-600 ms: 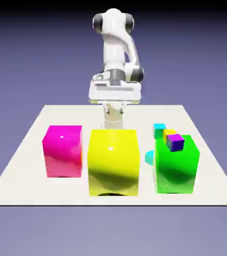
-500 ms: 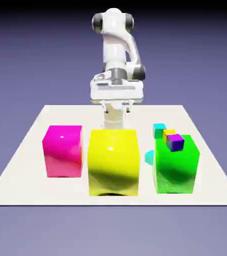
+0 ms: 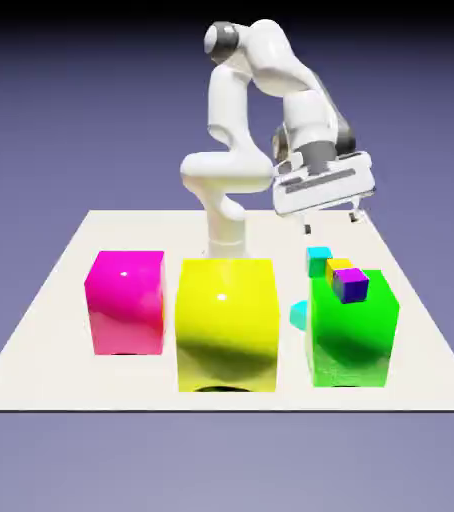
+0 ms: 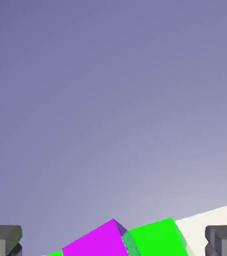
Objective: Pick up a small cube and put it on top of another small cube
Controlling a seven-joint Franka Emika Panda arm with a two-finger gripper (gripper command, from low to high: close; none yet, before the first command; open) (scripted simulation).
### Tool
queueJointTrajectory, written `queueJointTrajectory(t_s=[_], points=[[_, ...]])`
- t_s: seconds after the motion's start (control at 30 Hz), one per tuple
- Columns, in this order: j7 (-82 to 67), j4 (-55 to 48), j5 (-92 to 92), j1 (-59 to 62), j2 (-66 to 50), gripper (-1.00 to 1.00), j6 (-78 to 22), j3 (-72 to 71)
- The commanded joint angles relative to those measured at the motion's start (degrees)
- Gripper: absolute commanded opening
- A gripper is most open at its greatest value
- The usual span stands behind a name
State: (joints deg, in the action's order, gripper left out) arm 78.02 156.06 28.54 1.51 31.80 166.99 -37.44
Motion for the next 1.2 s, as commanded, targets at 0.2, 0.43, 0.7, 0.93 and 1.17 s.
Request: queueJointTrajectory(t_s=[0.2,0.43,0.7,0.93,1.17], points=[[13.4,-1.4,10.2,1.4,0.0,0.00,-2.9,-14.5],[26.8,-2.8,20.2,2.9,0.2,0.00,-5.9,-29.1],[38.6,0.6,22.7,10.1,4.0,0.00,-11.2,-45.7],[46.2,7.0,18.3,20.4,10.1,0.00,-17.2,-60.2],[44.1,6.9,23.1,30.4,12.3,0.00,-14.7,-71.9]])
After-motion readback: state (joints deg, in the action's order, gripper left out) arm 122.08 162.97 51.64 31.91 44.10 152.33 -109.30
